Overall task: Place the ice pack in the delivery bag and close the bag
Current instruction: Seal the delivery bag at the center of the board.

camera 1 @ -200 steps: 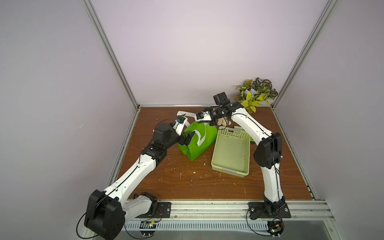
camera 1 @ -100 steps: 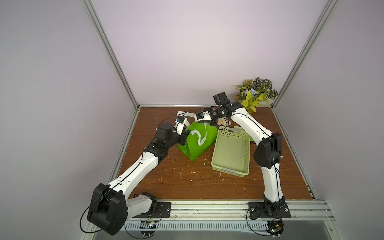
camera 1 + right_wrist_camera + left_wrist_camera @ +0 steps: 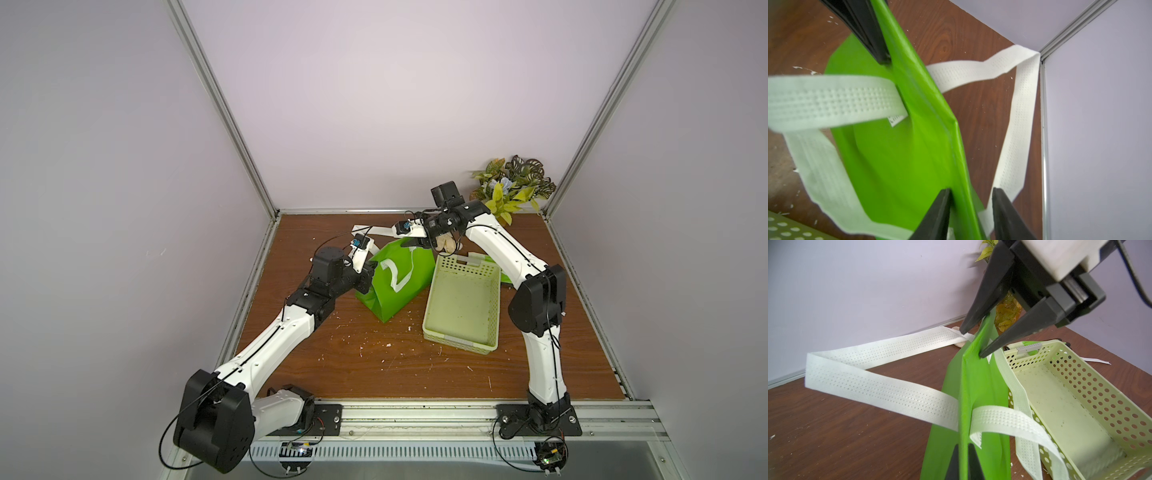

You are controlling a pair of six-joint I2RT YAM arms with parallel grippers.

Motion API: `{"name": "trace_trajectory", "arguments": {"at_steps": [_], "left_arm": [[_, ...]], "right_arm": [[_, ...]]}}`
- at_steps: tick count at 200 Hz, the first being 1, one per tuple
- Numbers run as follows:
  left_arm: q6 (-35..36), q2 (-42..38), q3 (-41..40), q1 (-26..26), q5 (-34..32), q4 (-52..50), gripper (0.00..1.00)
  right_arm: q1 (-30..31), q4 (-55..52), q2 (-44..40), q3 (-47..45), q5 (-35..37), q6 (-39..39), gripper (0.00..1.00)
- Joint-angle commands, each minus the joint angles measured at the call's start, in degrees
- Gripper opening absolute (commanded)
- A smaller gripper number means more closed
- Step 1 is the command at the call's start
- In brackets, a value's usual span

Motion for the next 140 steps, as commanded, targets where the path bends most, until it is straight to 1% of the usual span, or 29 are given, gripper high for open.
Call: {"name": "trace_trajectory", "arguments": {"at_steps": [1, 27, 57, 78, 88, 100, 111, 140], "left_arm": [[1.5, -1.2, -0.3, 0.7, -0.3, 0.1, 0.00], [2.0, -1.8, -0.6, 0.7, -1.5, 0.2, 0.00], [2.4, -2.5, -1.1, 0.7, -2.1, 0.2, 0.00], [2.5, -3.0, -1.7, 0.7, -2.3, 0.3, 0.00], [2.5, -3.1, -1.9, 0.7, -2.5, 0.4, 0.00], [2.4, -3.3, -2.2, 0.7, -2.6, 0.6, 0.00], [2.2, -3.5, -2.4, 0.6, -2.7, 0.9, 0.00], [2.2, -3.7, -3.1, 0.8, -2.4, 2.4, 0.00]], "right_arm": [[-2.0, -1.1, -0.6, 2.8, 1.5, 0.9, 0.40], [-2.8, -1.1, 0.2, 2.7, 3.1, 0.4, 0.40], [-3.9, -0.8, 0.5, 2.8, 2.9, 0.7, 0.34], [-4.3, -0.5, 0.6, 2.8, 3.6, 0.6, 0.25], [-4.5, -0.4, 0.6, 2.9, 4.0, 0.7, 0.18], [-4.7, -0.3, 0.5, 2.8, 4.3, 0.7, 0.08], [-4.7, 0.1, 0.3, 2.8, 4.5, 0.7, 0.00], [-4.8, 0.9, -0.3, 3.5, 3.8, 2.2, 0.01]]}}
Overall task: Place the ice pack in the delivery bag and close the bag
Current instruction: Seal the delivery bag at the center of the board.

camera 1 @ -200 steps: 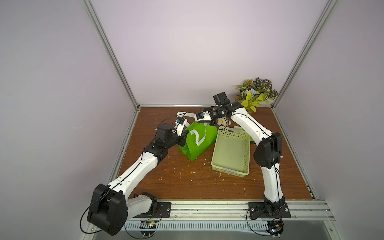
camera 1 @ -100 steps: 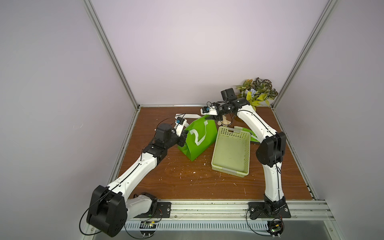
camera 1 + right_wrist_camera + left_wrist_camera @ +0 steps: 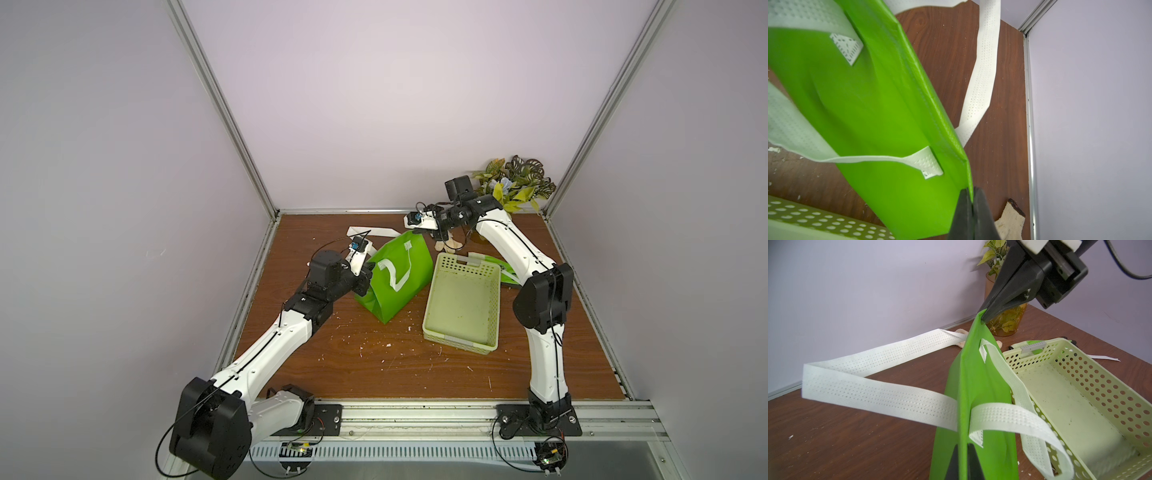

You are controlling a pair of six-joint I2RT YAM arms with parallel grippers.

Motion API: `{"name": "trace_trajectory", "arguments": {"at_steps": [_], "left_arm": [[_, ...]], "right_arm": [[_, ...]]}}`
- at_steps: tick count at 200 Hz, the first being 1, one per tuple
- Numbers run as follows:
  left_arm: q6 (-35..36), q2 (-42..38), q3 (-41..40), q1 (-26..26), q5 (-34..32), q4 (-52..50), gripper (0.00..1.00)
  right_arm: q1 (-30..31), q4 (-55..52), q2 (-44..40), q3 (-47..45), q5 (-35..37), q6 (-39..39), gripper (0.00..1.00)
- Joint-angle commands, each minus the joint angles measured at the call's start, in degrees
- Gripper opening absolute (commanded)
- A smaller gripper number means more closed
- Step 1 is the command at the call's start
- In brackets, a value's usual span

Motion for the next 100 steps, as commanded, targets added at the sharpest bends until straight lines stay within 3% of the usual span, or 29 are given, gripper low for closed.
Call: {"name": "trace_trajectory", "arguments": {"at_steps": [1, 17, 46, 64, 100], "left_arm": [[0.2, -1.3, -0.8, 0.6, -0.5, 1.1, 0.00], [-0.6, -1.2, -1.0, 0.7, -0.2, 2.1, 0.01], [-1.7, -1.1, -0.4, 1.1, 1.4, 2.3, 0.30], [-2.6, -1.4, 0.9, 1.8, 2.4, 1.1, 0.53], [-5.0, -4.8, 3.1, 4.1, 3.5, -1.3, 0.77]], "right_arm": [[-1.0, 1.1, -0.4, 2.7, 1.0, 1.9, 0.02], [-1.3, 1.3, -1.1, 3.3, -0.5, 3.7, 0.26], [-2.0, 3.9, -4.2, 2.6, -2.7, 8.4, 0.56], [-2.7, 7.1, -7.1, 0.8, -2.7, 12.1, 0.69], [-3.4, 14.9, -15.1, -5.8, 1.2, 20.7, 0.81]]}}
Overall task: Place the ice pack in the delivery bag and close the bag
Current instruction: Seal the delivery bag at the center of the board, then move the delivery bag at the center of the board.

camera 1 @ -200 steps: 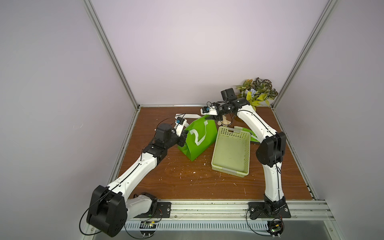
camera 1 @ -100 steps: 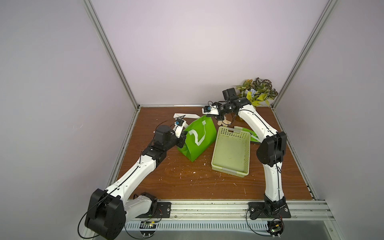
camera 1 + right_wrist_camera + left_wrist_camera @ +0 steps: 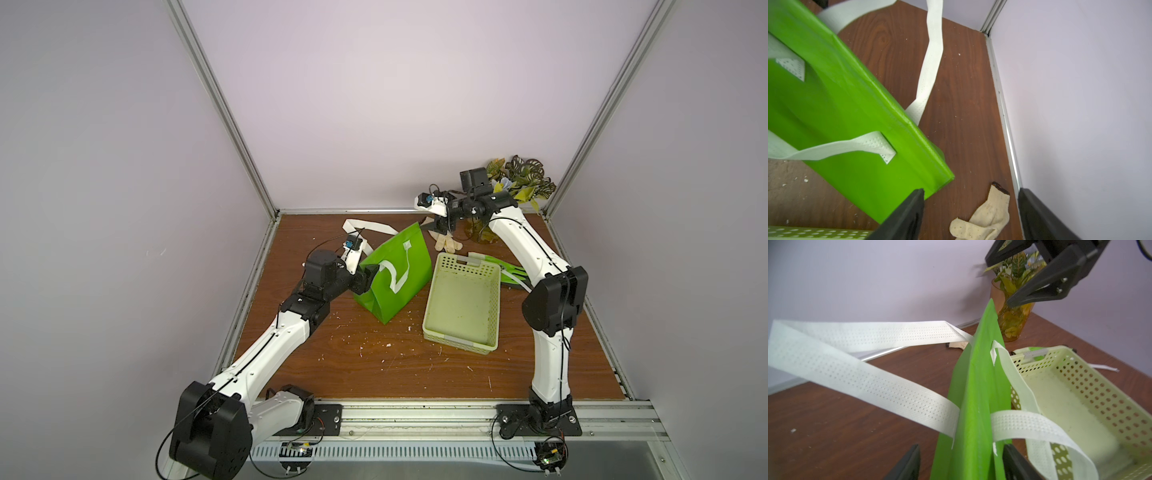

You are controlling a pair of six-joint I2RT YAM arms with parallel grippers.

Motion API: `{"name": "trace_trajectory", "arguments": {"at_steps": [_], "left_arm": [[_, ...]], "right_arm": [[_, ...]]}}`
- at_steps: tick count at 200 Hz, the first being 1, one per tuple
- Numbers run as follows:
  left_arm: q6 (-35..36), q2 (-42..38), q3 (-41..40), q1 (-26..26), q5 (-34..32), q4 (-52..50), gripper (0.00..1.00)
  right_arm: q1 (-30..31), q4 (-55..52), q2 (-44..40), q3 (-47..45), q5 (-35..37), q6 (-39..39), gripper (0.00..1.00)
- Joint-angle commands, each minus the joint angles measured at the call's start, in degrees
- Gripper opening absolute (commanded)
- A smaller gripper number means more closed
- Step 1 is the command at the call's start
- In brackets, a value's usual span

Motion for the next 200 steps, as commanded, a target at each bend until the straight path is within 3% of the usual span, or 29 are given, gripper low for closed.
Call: {"name": "trace_trajectory", "arguments": {"at_steps": [1, 34, 73, 86, 107, 122, 165, 200], "left_arm": [[-1.9, -3.7, 3.0, 1.7, 1.5, -1.3, 0.78], [-2.9, -8.3, 6.0, 1.8, -2.6, -5.4, 0.97], [-6.6, -10.9, 9.5, 2.1, -13.6, -9.7, 0.99], [-6.5, -10.8, 9.7, 2.1, -10.5, -9.8, 0.99], [-7.7, -8.9, 9.0, 2.1, 0.5, -9.7, 0.99], [-8.3, -5.6, 10.6, 2.1, 3.1, -13.1, 0.99], [-2.4, 3.4, 18.1, -1.2, -0.1, -20.9, 0.99], [-1.2, 10.3, 23.1, -3.7, -2.9, -24.4, 0.86]], "right_arm": [[-0.3, 7.9, -9.4, -3.2, 1.2, 8.6, 0.81], [-1.2, 21.6, -22.4, -18.8, 7.3, 17.8, 0.93], [-2.9, 31.5, -37.9, -36.9, 17.9, 29.9, 0.99], [-3.9, 32.0, -41.6, -41.9, 18.5, 32.5, 0.99], [-4.6, 31.8, -47.6, -49.8, 18.4, 34.4, 0.99], [-4.6, 30.2, -51.7, -53.9, 19.0, 35.6, 0.99], [-4.6, 22.5, -62.0, -61.3, 21.5, 38.1, 0.99], [-4.6, 17.8, -68.9, -65.9, 24.7, 39.8, 0.99]]}}
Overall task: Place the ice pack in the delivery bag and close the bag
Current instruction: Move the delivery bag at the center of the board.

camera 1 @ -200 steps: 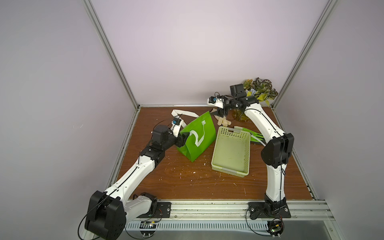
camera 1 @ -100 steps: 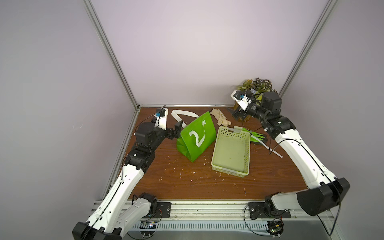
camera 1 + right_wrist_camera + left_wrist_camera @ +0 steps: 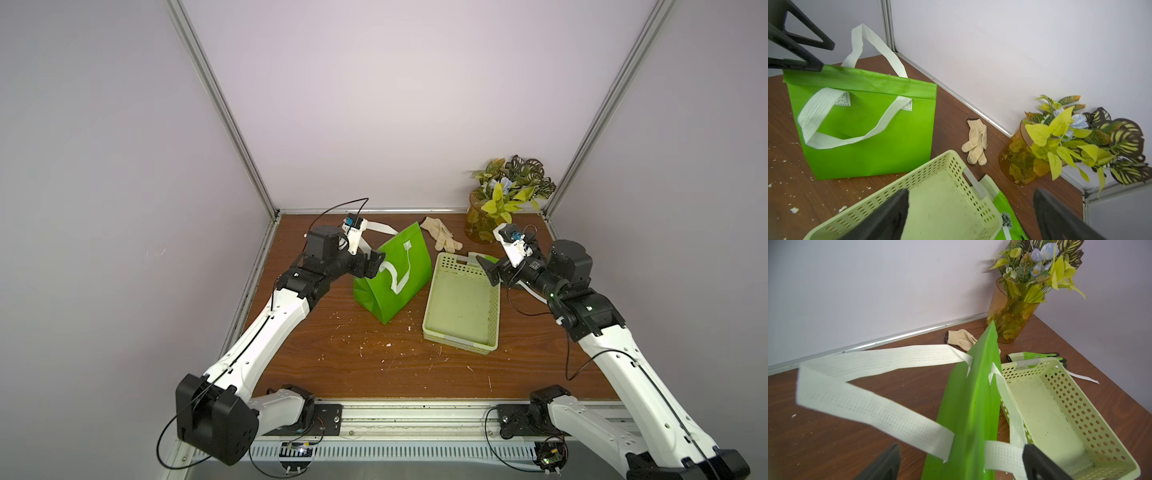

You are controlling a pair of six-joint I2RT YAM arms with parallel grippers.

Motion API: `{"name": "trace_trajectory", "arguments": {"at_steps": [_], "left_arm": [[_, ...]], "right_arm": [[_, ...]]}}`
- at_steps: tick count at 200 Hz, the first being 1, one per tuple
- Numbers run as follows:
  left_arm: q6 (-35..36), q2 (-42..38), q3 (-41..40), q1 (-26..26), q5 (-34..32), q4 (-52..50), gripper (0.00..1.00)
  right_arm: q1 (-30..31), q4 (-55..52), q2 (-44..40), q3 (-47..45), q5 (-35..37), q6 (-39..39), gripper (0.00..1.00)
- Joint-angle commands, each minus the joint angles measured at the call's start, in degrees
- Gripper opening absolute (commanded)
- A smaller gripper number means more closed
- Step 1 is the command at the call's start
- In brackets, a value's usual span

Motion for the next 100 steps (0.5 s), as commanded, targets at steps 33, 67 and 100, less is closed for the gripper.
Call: {"name": "trace_trajectory", "arguments": {"at_steps": [33, 67, 100], "left_arm": [[2.6, 7.5, 6.0, -1.4, -3.8, -5.2, 0.64], [3.4, 10.5, 8.9, -1.4, -3.0, -6.3, 0.36], [4.6, 10.3, 10.4, -1.4, -4.3, -6.5, 0.00]], "right_arm": [[0.2, -4.9, -8.3, -4.3, 4.6, 4.8, 0.99], [0.2, -5.0, -9.3, -5.1, 5.6, 5.0, 0.99], [0.1, -3.8, -9.0, -6.2, 6.2, 5.1, 0.99]]}}
